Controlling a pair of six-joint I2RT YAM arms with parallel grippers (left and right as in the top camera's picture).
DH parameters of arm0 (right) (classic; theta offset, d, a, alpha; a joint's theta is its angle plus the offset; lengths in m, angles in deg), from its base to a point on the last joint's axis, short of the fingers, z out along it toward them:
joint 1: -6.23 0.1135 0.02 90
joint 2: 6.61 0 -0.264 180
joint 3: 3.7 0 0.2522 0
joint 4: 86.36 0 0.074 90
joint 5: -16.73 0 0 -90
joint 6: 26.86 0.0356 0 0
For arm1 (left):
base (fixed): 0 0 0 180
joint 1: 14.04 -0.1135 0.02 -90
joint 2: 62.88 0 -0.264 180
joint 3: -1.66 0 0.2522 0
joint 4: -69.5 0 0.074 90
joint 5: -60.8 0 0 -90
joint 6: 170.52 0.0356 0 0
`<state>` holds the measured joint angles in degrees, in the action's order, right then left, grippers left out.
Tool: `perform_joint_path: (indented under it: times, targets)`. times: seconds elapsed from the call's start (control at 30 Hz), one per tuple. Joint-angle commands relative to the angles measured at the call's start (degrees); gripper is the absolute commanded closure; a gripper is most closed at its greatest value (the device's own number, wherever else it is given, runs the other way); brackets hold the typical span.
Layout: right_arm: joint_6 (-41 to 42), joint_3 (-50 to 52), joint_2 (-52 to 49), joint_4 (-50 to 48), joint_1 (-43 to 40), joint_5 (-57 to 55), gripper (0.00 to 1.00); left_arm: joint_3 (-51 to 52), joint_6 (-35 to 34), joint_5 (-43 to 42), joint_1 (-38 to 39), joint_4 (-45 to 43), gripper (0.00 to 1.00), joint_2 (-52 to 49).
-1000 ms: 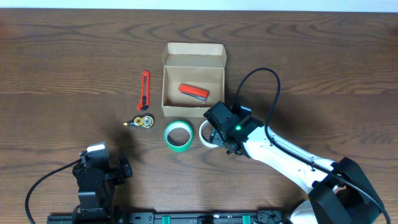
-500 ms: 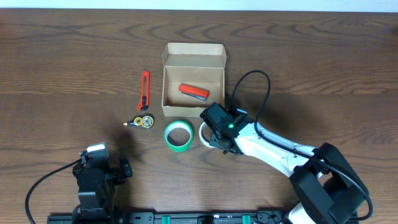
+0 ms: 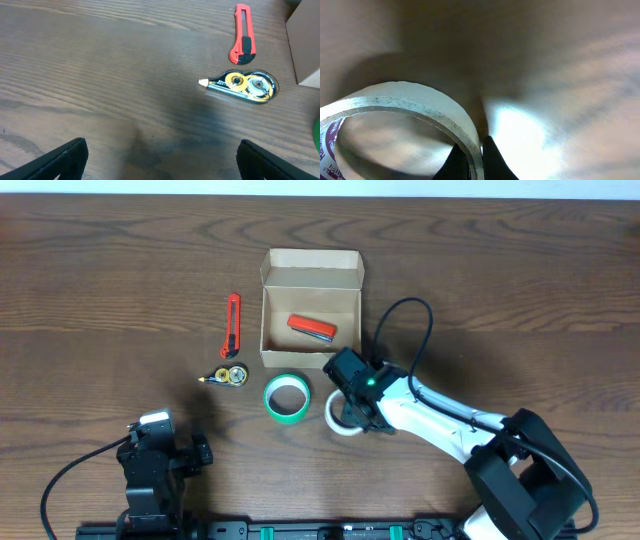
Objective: Pack container
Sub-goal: 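Lift the white tape roll with the right gripper and lower it into the box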
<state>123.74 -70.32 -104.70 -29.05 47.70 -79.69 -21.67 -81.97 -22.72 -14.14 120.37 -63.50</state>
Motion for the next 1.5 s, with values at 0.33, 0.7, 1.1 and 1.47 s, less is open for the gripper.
perform_joint_path:
  times: [0.33, 0.7, 1.1, 1.47]
  targets:
    - [-15.3, -2.5, 22.1, 10.2, 1.3, -5.6, 0.99, 0.5, 0.2, 1.4, 0.2, 0.1, 0.05, 0.4]
    - [-57.8, -15.8, 15.7, -10.2, -9.3, -8.2, 0.99, 0.5, 0.2, 1.4, 0.2, 0.1, 0.05, 0.4]
    - [-81.3, -35.4, -9.2, -11.2, -10.6, -1.4, 0.99, 0.5, 0.2, 1.4, 0.2, 0.1, 0.05, 0.4]
    - [-88.1, -36.5, -12.7, -10.3, -9.9, 0.7, 0.99, 0.5, 0.2, 1.4, 0.2, 0.1, 0.05, 0.4]
